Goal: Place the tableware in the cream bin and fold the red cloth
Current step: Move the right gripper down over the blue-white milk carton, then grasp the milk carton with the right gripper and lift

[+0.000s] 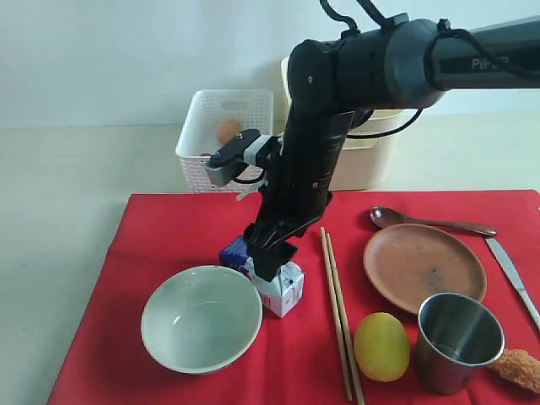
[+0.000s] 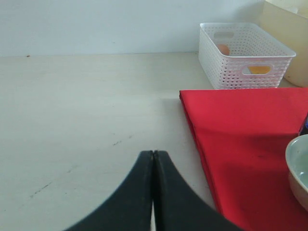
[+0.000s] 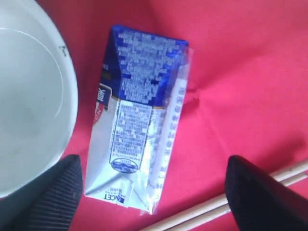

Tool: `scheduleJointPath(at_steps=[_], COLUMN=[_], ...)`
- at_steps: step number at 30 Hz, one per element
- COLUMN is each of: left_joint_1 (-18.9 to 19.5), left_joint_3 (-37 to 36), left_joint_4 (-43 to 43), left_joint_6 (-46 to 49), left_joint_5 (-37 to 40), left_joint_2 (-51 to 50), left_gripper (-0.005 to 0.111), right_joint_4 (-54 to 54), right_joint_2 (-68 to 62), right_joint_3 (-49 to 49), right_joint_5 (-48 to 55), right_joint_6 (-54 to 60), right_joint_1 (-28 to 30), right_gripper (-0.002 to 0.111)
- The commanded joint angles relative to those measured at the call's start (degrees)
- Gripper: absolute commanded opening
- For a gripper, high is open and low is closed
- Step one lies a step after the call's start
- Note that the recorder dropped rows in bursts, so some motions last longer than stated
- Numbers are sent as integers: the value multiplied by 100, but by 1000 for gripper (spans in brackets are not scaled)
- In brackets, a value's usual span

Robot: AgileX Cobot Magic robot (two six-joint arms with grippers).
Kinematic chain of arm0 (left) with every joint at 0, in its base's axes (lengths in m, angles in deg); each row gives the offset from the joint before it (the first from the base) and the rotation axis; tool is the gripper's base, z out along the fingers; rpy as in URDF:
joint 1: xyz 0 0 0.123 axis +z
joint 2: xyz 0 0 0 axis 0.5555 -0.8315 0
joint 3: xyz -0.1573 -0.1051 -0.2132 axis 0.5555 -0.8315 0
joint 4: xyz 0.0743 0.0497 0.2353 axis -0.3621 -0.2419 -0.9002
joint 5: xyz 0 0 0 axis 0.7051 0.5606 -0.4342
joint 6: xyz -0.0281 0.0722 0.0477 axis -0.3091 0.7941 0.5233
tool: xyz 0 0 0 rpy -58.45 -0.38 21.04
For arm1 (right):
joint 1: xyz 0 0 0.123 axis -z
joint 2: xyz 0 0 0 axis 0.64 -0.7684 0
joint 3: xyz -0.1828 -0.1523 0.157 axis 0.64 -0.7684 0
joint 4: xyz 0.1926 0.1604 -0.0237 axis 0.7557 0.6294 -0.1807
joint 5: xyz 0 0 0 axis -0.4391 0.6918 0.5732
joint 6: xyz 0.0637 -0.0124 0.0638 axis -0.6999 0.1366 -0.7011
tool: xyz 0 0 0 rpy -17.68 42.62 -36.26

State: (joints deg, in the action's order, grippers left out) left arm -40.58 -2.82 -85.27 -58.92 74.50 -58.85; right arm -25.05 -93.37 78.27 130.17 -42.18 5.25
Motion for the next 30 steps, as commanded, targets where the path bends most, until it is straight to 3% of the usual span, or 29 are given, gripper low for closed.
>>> scheduleJointPath(at_steps=[1, 30], left_joint_1=[24, 24], left_joint_3=[-17, -17], left_joint_4=[35, 35], left_joint_6=[-30, -30], left_joint_5=[-32, -32], left_joint_2=[24, 24], left_gripper=[0, 0], right_joint_4=[-60, -101], right_joint_2=[-18, -515], right_joint_3=[-26, -26], right_joint_5=[-115, 138], right_joint_6=[-96, -326], right_joint_1=[-12, -12], right_gripper=[77, 77])
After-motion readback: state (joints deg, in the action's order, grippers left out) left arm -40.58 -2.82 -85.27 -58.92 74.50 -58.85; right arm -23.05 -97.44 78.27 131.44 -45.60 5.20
